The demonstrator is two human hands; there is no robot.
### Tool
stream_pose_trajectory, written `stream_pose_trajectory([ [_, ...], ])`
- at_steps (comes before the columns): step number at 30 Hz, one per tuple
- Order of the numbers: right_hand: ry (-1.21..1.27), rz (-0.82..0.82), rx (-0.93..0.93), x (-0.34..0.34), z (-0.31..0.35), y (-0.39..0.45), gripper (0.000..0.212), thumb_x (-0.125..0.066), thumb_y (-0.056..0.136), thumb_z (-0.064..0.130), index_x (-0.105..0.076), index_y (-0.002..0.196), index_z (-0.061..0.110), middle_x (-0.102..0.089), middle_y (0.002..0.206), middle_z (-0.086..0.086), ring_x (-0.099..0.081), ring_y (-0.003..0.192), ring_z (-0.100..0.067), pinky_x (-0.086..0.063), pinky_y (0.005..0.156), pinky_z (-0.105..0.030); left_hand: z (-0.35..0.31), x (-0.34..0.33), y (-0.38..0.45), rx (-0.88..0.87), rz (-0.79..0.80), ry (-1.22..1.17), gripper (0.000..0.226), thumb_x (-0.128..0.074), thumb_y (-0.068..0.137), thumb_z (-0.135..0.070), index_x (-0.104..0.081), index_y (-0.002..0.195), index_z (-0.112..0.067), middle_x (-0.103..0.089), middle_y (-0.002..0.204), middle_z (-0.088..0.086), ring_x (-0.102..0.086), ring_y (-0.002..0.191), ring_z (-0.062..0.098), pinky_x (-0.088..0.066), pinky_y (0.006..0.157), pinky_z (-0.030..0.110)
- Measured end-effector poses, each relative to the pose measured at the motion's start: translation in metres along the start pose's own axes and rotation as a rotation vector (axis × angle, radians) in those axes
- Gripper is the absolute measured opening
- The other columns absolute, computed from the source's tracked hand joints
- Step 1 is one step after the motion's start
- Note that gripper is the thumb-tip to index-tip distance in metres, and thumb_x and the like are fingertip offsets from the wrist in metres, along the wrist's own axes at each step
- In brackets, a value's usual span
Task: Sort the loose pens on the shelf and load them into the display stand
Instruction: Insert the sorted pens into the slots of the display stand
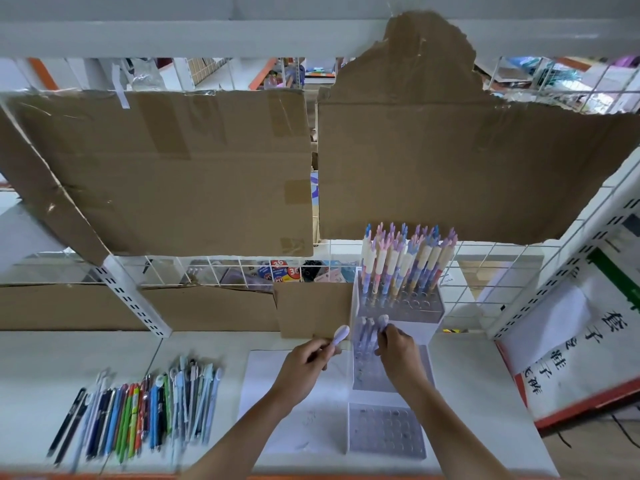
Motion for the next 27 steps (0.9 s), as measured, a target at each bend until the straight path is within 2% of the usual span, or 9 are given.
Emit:
stream_pose_trajectory([
  [4, -0.033, -0.002, -0.011, -0.002, 0.002, 0.002, 0.017, -0.039, 0.101, 0.016, -0.054, 0.102, 0.008, -0.064, 0.100, -0.011, -0.064, 0.088, -0.025, -0.055, 0.084, -0.038, -0.001, -0.002, -0.001, 0.001, 0.005, -0.001, 0.020, -0.046, 0.098, -0.025, -0.062, 0.087, -0.022, -0.052, 0.055, -0.022, -0.044, 0.053, -0.004, -0.031, 0.054, 0.010],
  [10, -0.085, 0.025, -0.040, -0.006, -0.006, 0.001, 0.014, -0.044, 0.099, 0.014, -0.056, 0.105, 0.008, -0.065, 0.100, -0.010, -0.065, 0.090, -0.022, -0.055, 0.084, -0.034, 0.002, -0.001, -0.002, 0.029, 0.008, -0.013, 0.025, -0.045, 0.099, -0.024, -0.066, 0.098, -0.010, -0.053, 0.055, -0.027, -0.045, 0.052, -0.005, -0.031, 0.054, 0.009],
  [14, -0.101, 0.035, -0.055, -0.010, -0.006, 0.003, 0.015, -0.042, 0.099, 0.011, -0.057, 0.104, 0.009, -0.065, 0.100, -0.011, -0.064, 0.087, -0.021, -0.055, 0.081, -0.032, 0.002, -0.001, -0.003, 0.031, 0.010, -0.024, 0.022, -0.046, 0.099, -0.023, -0.065, 0.094, -0.015, -0.054, 0.055, -0.027, -0.045, 0.052, -0.005, -0.032, 0.054, 0.009],
  [19, -0.054, 0.014, -0.045, -0.009, -0.001, 0.001, 0.018, -0.040, 0.101, 0.018, -0.056, 0.100, 0.009, -0.066, 0.103, -0.012, -0.066, 0.091, -0.023, -0.054, 0.082, -0.031, 0.010, -0.002, -0.001, 0.045, 0.014, -0.031, 0.021, -0.048, 0.098, -0.023, -0.067, 0.090, -0.019, -0.051, 0.064, -0.011, -0.040, 0.050, -0.001, -0.031, 0.053, 0.014],
  [23, -0.003, -0.004, -0.104, -0.005, -0.013, -0.007, 0.027, -0.047, 0.098, 0.024, -0.057, 0.115, 0.006, -0.069, 0.104, -0.013, -0.067, 0.090, -0.026, -0.054, 0.083, -0.034, 0.012, -0.007, 0.002, 0.036, 0.046, -0.011, 0.022, -0.047, 0.098, -0.023, -0.067, 0.091, -0.020, -0.052, 0.065, -0.010, -0.039, 0.052, 0.000, -0.032, 0.054, 0.015],
  [25, 0.072, -0.013, -0.122, -0.001, -0.019, -0.014, 0.025, -0.050, 0.096, 0.020, -0.059, 0.114, 0.006, -0.070, 0.099, -0.012, -0.067, 0.082, -0.022, -0.054, 0.075, -0.027, 0.012, -0.011, 0.003, 0.027, 0.061, 0.002, 0.024, -0.045, 0.099, -0.024, -0.068, 0.096, -0.016, -0.051, 0.065, -0.012, -0.039, 0.052, 0.001, -0.032, 0.055, 0.016],
  [27, 0.232, 0.027, -0.074, 0.000, -0.009, -0.027, 0.017, -0.053, 0.094, 0.016, -0.067, 0.102, 0.011, -0.068, 0.080, -0.003, -0.060, 0.063, -0.012, -0.045, 0.057, -0.012, 0.010, -0.018, 0.005, 0.015, 0.078, 0.004, 0.025, -0.045, 0.099, -0.024, -0.068, 0.097, -0.014, -0.051, 0.064, -0.012, -0.039, 0.052, 0.001, -0.031, 0.055, 0.016],
])
Point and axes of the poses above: each hand's wrist, its own y-axis towards the middle knuckle, its own x-axis out of the back of the hand, z = x × y, the point moved 10 cm from there along y, towards the middle knuckle
